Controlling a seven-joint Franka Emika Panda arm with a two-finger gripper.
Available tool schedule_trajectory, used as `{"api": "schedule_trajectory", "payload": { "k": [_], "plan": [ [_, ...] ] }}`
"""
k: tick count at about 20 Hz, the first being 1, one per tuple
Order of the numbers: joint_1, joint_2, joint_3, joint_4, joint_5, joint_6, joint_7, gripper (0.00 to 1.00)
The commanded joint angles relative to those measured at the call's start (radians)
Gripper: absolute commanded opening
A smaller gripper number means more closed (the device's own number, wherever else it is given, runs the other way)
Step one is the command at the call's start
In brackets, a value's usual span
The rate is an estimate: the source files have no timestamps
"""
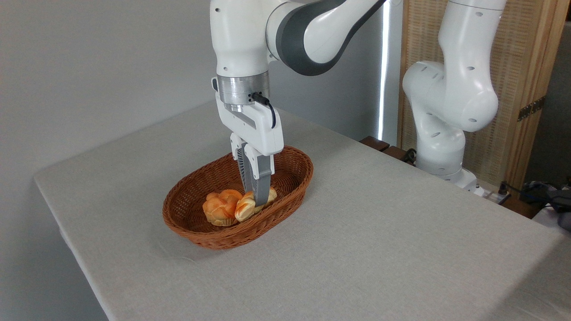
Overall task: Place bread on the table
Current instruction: 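Lower the gripper onto the elongated roll and close the fingers on it, then lift the gripped roll out of the basket and carry it beside the basket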
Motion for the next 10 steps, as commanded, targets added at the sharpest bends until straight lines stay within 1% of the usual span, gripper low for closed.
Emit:
{"api": "schedule_trajectory", "payload": {
  "k": [1, 8, 10],
  "plan": [
    [-0.008, -0.011, 0.009, -0.011, 0.018, 0.02, 0.011, 0.21],
    [-0.008, -0.011, 0.009, -0.011, 0.018, 0.02, 0.018, 0.2],
    [-0.008, -0.012, 0.011, -0.009, 0.018, 0.018, 0.018, 0.16]
  ]
}}
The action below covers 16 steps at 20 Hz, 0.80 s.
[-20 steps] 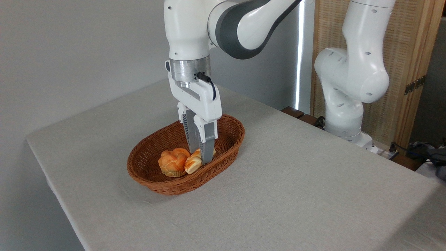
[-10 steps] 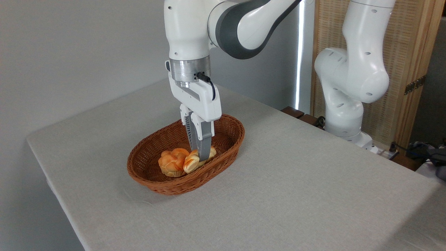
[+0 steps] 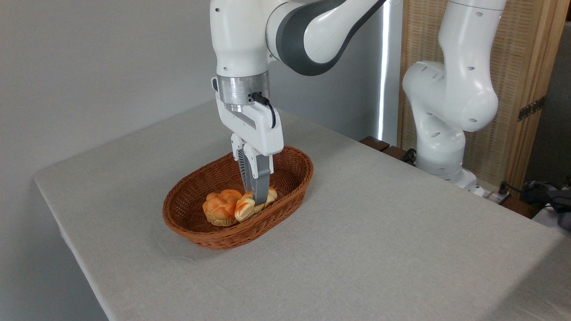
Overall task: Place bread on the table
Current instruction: 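Lift the gripped roll out of the basket and carry it beside the basket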
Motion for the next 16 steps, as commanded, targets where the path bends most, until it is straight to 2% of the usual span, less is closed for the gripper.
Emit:
{"api": "schedule_trajectory", "payload": {
  "k": [1, 6, 8, 12, 14, 16],
  "plan": [
    [-0.008, -0.012, 0.009, -0.009, 0.016, 0.018, 0.017, 0.15],
    [-0.008, -0.023, 0.012, 0.003, 0.004, 0.01, 0.017, 0.08],
    [-0.008, -0.023, 0.012, 0.021, 0.002, 0.007, 0.017, 0.02],
    [-0.007, -0.023, 0.021, 0.073, -0.01, -0.029, 0.02, 0.03],
    [-0.008, -0.023, 0.063, 0.095, -0.012, -0.031, 0.058, 0.03],
    [-0.007, -0.02, 0.084, 0.13, -0.036, -0.031, 0.095, 0.03]
  ]
}}
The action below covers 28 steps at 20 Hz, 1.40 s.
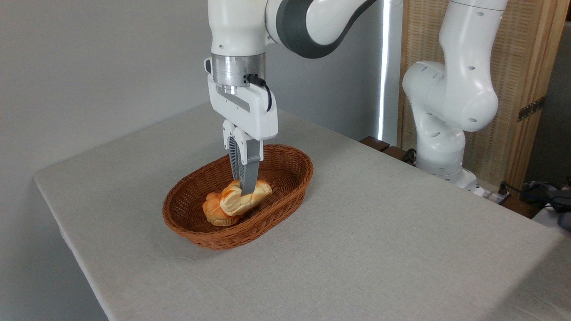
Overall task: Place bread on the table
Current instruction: 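Lift the gripped roll out of the basket and carry it beside the basket, then lower the roll onto the table and open the gripper to release it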
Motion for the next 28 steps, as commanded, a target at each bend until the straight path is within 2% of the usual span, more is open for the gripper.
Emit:
{"api": "schedule_trajectory", "payload": {
  "k": [1, 6, 10, 14, 18, 21, 23, 24, 27, 28],
  "plan": [
    [-0.007, 0.002, 0.081, 0.081, -0.062, -0.027, 0.098, 0.03],
    [-0.007, 0.006, 0.223, 0.147, -0.124, -0.024, 0.282, 0.07],
    [-0.007, 0.03, 0.306, 0.179, -0.124, -0.016, 0.381, 0.1],
    [-0.007, 0.081, 0.36, 0.179, -0.112, 0.031, 0.414, 0.16],
    [-0.011, 0.119, 0.351, 0.176, -0.112, 0.039, 0.42, 0.28],
    [-0.084, 0.147, 0.348, 0.173, -0.113, 0.036, 0.406, 0.3],
    [-0.11, 0.154, 0.348, 0.168, -0.113, 0.033, 0.406, 0.3],
    [-0.115, 0.159, 0.348, 0.167, -0.113, 0.033, 0.408, 0.33],
    [-0.115, 0.161, 0.349, 0.165, -0.11, 0.033, 0.418, 0.57],
    [-0.115, 0.162, 0.349, 0.165, -0.109, 0.035, 0.418, 0.61]
  ]
}}
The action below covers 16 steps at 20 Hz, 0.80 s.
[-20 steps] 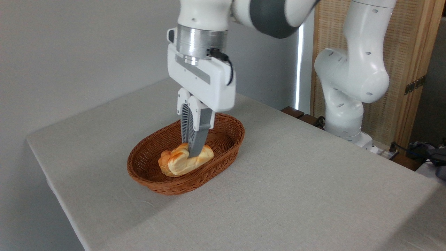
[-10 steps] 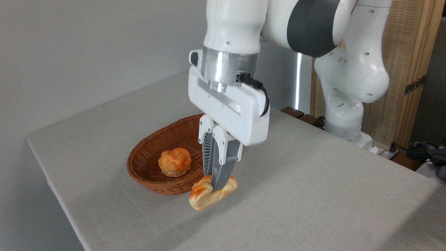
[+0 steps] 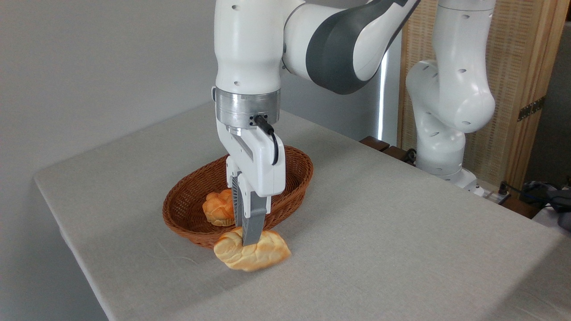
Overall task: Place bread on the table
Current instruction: 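Lower the roll onto the table and open the gripper to release it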
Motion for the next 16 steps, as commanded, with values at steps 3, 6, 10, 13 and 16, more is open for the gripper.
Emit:
{"api": "schedule_trajectory", "payload": {
  "k": [3, 6, 10, 13, 16],
  "plan": [
    [-0.005, -0.001, 0.012, 0.008, -0.002, 0.004, 0.013, 0.76],
    [-0.003, -0.001, 0.015, 0.008, 0.025, 0.004, 0.015, 0.82],
    [-0.003, -0.004, 0.02, 0.012, 0.059, 0.004, 0.001, 0.89],
    [0.0, -0.021, 0.018, 0.023, 0.042, -0.002, -0.054, 1.0],
    [-0.003, -0.03, 0.007, 0.067, 0.015, -0.069, -0.265, 1.0]
  ]
}}
